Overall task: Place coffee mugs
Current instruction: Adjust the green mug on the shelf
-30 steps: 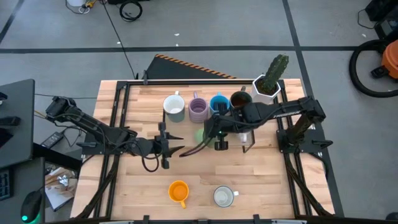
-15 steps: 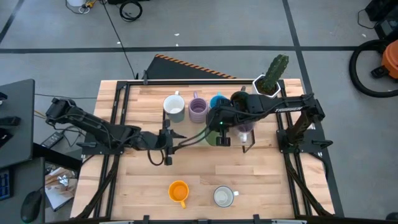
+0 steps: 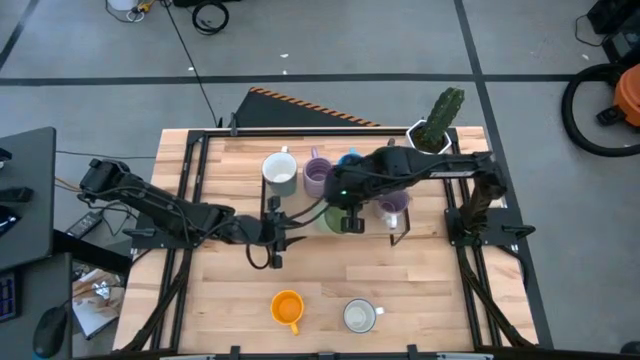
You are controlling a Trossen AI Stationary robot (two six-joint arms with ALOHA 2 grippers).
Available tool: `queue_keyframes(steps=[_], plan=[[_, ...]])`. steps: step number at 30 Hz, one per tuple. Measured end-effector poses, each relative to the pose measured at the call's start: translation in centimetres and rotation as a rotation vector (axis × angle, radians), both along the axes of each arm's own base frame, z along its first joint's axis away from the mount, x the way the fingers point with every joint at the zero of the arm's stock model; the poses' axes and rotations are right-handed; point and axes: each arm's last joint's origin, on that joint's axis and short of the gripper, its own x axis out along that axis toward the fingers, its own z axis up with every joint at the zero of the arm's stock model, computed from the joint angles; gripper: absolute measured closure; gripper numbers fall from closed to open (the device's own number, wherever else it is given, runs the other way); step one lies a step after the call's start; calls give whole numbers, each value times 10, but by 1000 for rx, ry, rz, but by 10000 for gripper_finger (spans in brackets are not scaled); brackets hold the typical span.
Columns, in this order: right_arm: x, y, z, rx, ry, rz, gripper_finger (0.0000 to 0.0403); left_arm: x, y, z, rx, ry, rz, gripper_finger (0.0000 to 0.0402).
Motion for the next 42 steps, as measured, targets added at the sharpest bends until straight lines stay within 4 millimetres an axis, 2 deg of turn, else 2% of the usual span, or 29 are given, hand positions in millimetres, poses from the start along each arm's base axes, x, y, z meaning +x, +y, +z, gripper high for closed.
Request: queue_keyframes(steps=[4, 9, 21, 29, 37, 42], plan=[[13, -4, 0, 0, 49, -4, 374, -2, -4, 1, 4, -1, -15, 253], [19, -10, 2, 0, 112, -37, 374, -4, -9, 0, 10, 6, -34, 253], [19, -19, 2, 89, 142, -50, 374, -5, -12, -1, 22, 21, -48, 253], [19, -26, 2, 89, 145, -46, 374, -5, -12, -1, 22, 21, -48, 253], [20, -34, -11, 127, 195, -43, 373, -5, -12, -1, 21, 20, -48, 253], [20, -34, -12, 121, 200, -30, 373, -5, -12, -1, 20, 19, -48, 253]])
